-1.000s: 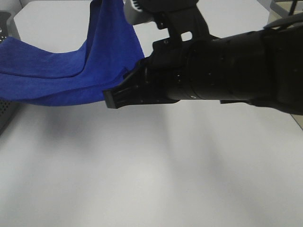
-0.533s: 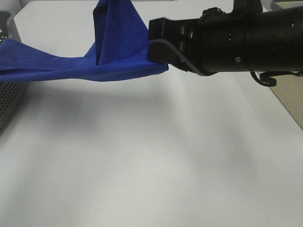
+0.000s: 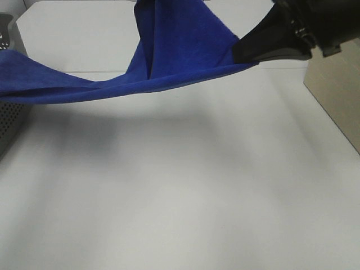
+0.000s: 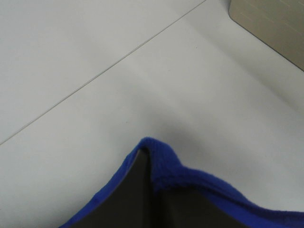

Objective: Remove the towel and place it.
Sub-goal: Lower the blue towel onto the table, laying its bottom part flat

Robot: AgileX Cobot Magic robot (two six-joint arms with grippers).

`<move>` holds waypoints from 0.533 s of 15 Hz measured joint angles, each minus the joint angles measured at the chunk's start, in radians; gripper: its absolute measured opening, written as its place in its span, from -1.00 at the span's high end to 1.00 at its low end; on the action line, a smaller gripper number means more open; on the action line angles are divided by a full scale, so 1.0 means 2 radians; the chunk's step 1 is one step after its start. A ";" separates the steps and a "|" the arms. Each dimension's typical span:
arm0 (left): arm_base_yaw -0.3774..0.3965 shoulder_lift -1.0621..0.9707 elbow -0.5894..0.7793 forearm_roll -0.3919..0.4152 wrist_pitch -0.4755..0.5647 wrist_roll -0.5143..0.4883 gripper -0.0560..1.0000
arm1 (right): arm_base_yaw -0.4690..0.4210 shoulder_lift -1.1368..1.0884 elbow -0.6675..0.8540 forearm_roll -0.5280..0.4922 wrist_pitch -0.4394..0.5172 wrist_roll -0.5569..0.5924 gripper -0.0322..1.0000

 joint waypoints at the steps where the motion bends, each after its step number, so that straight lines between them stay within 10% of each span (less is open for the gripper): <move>1: 0.000 0.000 -0.003 -0.007 -0.006 0.002 0.89 | -0.002 0.007 -0.045 -0.062 0.034 0.045 0.91; 8: 0.000 -0.048 -0.039 0.024 0.015 -0.015 0.89 | -0.002 0.067 -0.284 -0.234 0.166 0.160 0.91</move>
